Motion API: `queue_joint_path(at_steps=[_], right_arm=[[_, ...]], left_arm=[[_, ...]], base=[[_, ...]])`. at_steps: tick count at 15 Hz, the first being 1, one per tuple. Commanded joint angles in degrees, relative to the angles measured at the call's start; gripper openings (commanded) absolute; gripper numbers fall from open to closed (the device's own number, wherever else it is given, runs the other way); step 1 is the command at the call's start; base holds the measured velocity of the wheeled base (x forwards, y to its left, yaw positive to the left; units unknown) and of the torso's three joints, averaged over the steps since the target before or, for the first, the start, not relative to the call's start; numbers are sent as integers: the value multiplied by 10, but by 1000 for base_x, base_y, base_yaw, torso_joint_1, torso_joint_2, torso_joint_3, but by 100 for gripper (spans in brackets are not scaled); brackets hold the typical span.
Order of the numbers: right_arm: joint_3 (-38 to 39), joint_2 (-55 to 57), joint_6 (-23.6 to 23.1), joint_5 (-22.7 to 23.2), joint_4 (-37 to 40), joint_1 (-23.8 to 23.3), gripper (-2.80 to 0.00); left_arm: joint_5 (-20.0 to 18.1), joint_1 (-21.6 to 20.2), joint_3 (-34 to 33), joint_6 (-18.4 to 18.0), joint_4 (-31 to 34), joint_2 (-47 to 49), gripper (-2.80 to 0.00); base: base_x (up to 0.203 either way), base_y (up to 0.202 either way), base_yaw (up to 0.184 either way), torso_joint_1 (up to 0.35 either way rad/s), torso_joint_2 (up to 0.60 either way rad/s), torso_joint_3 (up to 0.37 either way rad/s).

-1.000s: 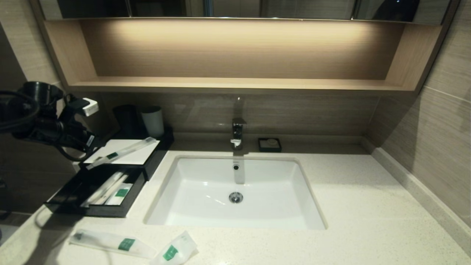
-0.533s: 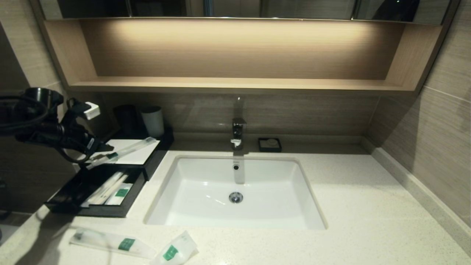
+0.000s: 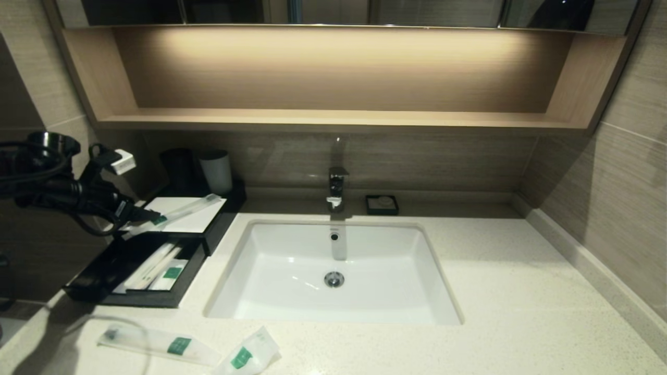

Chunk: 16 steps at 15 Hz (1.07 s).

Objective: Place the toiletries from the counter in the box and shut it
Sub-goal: Pick up the bathroom toiletry

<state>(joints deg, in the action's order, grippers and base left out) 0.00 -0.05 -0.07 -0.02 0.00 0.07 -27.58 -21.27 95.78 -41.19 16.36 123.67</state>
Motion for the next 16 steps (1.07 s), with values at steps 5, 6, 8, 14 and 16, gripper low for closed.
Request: queue_joint_path(at_steps=[5,6,8,14,16], right_arm=[[1,0,0,0,0,0,-280],[1,0,0,0,0,0,-280],[1,0,0,0,0,0,-280],[1,0,0,0,0,0,-280],[0,0,0,0,0,0,-280]], left_arm=[[-45,-1,1,-6,10,10,0],[-53,0,-2,-6,10,10,0],[-54,0,-2,-6,9,12,0],[-57,0,-2,-6,9,21,0],[-58,-1,-1,-10,9,23,0]], base=[[0,0,0,0,0,0],[0,0,0,0,0,0],[0,0,0,0,0,0],[0,0,0,0,0,0],[0,0,0,0,0,0]])
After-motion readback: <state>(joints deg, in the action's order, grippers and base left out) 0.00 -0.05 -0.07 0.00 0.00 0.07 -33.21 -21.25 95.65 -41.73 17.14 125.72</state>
